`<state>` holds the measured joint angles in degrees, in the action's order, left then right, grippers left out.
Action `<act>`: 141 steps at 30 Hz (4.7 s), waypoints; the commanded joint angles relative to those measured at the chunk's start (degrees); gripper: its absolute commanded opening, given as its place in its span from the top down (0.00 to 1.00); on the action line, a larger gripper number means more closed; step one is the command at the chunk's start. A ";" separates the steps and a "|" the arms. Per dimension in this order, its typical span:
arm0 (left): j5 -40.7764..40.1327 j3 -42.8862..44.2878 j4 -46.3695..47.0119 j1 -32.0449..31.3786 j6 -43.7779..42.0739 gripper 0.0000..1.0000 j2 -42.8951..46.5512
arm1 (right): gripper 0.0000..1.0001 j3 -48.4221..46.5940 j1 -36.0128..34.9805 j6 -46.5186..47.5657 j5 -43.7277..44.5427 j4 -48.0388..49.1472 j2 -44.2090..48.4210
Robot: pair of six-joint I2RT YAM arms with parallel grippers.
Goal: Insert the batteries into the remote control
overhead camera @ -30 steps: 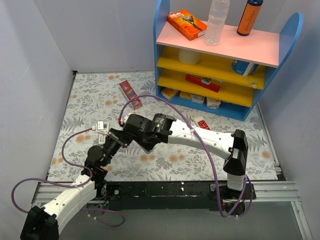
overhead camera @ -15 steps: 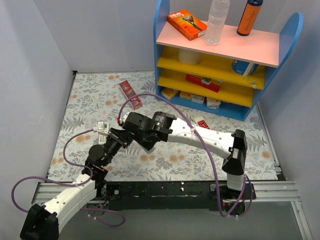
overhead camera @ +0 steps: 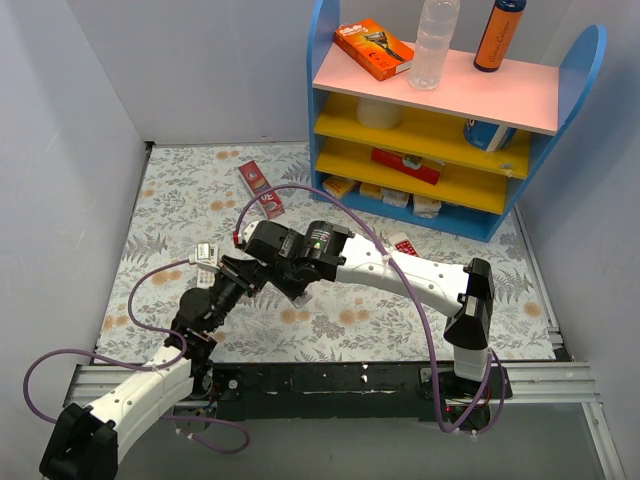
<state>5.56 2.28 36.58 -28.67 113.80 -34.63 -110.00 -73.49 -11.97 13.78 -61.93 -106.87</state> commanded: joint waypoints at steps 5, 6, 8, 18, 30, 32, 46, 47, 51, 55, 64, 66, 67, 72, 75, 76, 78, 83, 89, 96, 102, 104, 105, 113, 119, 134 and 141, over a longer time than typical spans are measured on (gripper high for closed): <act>1.55 -8.53 4.20 -0.25 6.87 1.00 -3.42 | 0.64 -1.10 0.02 2.64 0.81 7.51 5.70; 1.73 -8.61 4.38 -0.25 7.05 1.00 -3.51 | 0.64 0.29 0.02 3.17 0.81 8.40 7.71; 1.82 -8.61 4.55 -0.25 7.49 1.00 -3.60 | 0.65 2.32 0.54 4.58 -0.06 9.98 10.00; 2.43 -8.17 3.59 -0.25 7.93 1.00 -1.67 | 0.87 23.67 5.64 4.23 -8.50 15.52 24.24; 3.40 -7.12 3.41 -0.16 8.11 1.00 -1.05 | 0.95 29.84 5.99 4.14 -17.03 22.20 24.87; 3.32 -6.86 3.15 -0.25 8.02 1.00 -0.70 | 0.95 29.66 6.08 4.32 -17.47 22.64 24.34; 3.75 -6.42 2.01 -0.25 8.28 1.00 1.32 | 0.98 27.64 6.08 4.50 -17.83 26.42 20.65; 3.84 -6.50 2.09 -0.25 8.28 1.00 1.41 | 0.98 27.21 6.08 4.58 -17.39 26.16 20.47; 4.02 -6.42 2.09 -0.25 8.28 1.00 1.50 | 0.98 27.82 6.17 5.90 -17.38 26.95 20.47; 4.19 -6.24 2.53 -0.25 8.28 1.00 1.15 | 0.97 27.73 6.26 7.13 -17.91 27.30 19.95; 4.28 -5.89 1.74 -0.25 8.37 1.00 1.41 | 0.95 27.03 6.52 11.17 -18.44 24.32 19.59; 4.46 -5.89 1.74 -0.25 8.37 1.00 1.32 | 0.94 27.03 6.61 11.79 -18.09 23.70 19.94; 4.54 -5.80 1.74 -0.25 8.37 1.00 1.06 | 0.94 27.20 6.70 11.79 -17.91 23.61 20.12; 4.90 -5.71 1.57 -0.25 8.46 1.00 1.06 | 0.89 27.99 7.05 16.78 -18.61 23.00 22.05; 5.16 -5.62 1.48 -0.25 8.46 1.00 0.97 | 0.87 29.83 7.22 19.69 -19.14 24.13 23.98; 5.33 -5.54 1.48 -0.25 8.46 1.00 0.97 | 0.86 30.53 7.22 22.05 -19.58 24.75 24.68; 5.60 -5.62 1.65 -0.25 8.46 1.00 0.71 | 0.83 32.99 7.40 24.26 -21.33 27.55 26.88; 5.95 -5.62 1.57 -0.25 8.81 1.00 0.62 | 0.80 34.76 8.37 29.63 -23.79 29.76 28.65; 6.21 -5.36 1.48 -0.25 9.07 1.00 0.79 | 0.79 34.41 8.89 31.29 -27.04 29.06 26.53; 6.74 -5.27 1.48 -0.25 9.34 1.00 0.27 | 0.61 38.45 8.89 38.76 -31.88 32.57 31.10; 7.18 -4.92 1.65 -0.25 9.34 1.00 -0.17 | 0.60 39.42 8.89 41.06 -36.02 33.63 31.55; 7.27 -4.92 1.57 -0.25 9.34 1.00 -0.09 | 0.63 39.51 8.89 41.23 -36.54 34.07 31.37; 7.27 -4.92 1.57 -0.25 9.34 1.00 -0.26 | 0.64 39.42 8.89 41.23 -36.72 34.24 31.20; 7.36 -4.66 1.57 -0.25 9.42 1.00 -0.09 | 0.71 38.54 8.89 41.50 -37.77 33.46 29.00; 7.53 -4.57 1.65 -0.25 9.42 1.00 0.00 | 0.73 38.28 8.89 41.59 -38.48 32.84 27.86; 7.53 -4.22 1.57 -0.25 9.69 1.00 0.35 | 0.80 38.45 8.89 41.50 -38.48 34.33 24.87; 7.53 -4.04 1.30 -0.25 9.78 1.00 0.53 | 0.82 38.54 8.89 40.45 -37.34 35.91 23.29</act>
<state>12.91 2.28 36.07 -28.69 114.02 -35.05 -71.02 -64.71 28.84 -23.68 -28.58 -82.21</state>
